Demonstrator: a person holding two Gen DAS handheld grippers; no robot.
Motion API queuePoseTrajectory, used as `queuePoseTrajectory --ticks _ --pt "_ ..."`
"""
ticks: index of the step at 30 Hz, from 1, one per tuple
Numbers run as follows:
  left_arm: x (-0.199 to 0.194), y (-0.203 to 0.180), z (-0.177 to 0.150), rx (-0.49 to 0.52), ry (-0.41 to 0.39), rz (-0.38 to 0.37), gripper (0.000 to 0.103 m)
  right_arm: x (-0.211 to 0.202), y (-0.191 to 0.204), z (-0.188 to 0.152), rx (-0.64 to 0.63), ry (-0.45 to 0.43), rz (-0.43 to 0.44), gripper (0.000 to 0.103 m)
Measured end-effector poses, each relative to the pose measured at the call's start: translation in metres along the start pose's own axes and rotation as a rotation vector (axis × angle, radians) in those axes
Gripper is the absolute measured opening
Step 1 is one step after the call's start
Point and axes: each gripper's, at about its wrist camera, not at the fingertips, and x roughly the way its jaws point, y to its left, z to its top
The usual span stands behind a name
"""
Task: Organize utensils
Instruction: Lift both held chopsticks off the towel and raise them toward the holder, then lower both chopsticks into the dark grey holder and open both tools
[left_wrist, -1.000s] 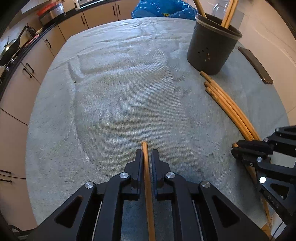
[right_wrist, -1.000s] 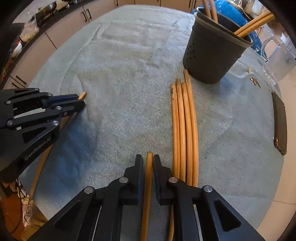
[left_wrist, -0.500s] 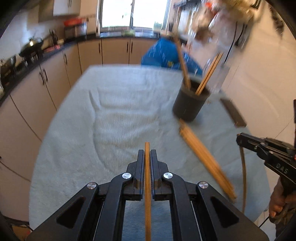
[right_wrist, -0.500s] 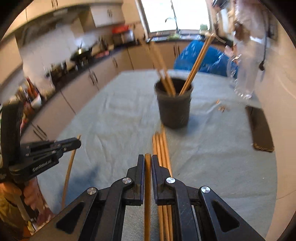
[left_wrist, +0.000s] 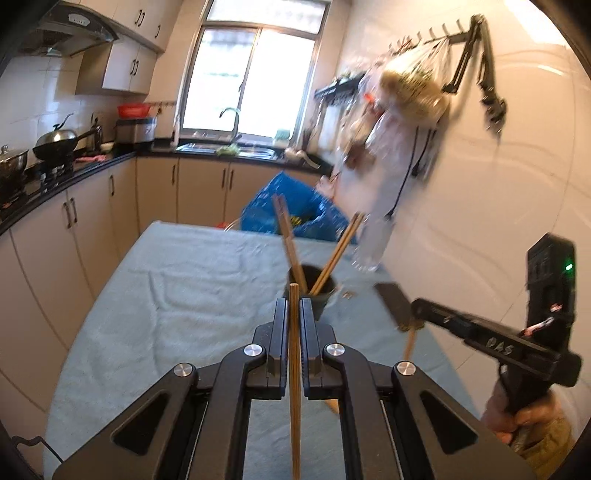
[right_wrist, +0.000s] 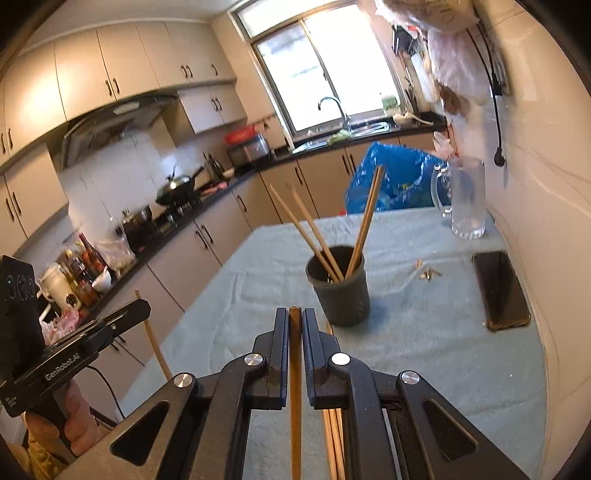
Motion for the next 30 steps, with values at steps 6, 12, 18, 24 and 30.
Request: queuePoseTrajectory --ticks 6,12,18,24,30 --pt "-0.001 -0.018 0.013 0.027 -0.036 -0.02 0.005 -0.003 -0.004 0.004 0.02 -0.02 0.015 0.008" --pt "0.009 -0.023 0.04 0.035 -0.073 -0.01 0.005 -0.01 -0.008 0.029 0.024 -0.084 0.022 0.008" --pt "0.035 -0.029 0.088 0.035 -0.146 0.018 0.005 -0.022 -0.006 0.079 0.003 -0.209 -0.002 0.008" --pt "0.066 -0.044 0.138 0.046 -0.278 0.067 0.005 -0.021 -0.013 0.134 0.024 -0.333 -0.026 0.008" --pt "0.123 -0.047 0.161 0.019 -0.284 0.105 0.005 0.014 -0.02 0.155 -0.002 -0.395 -0.147 0.008"
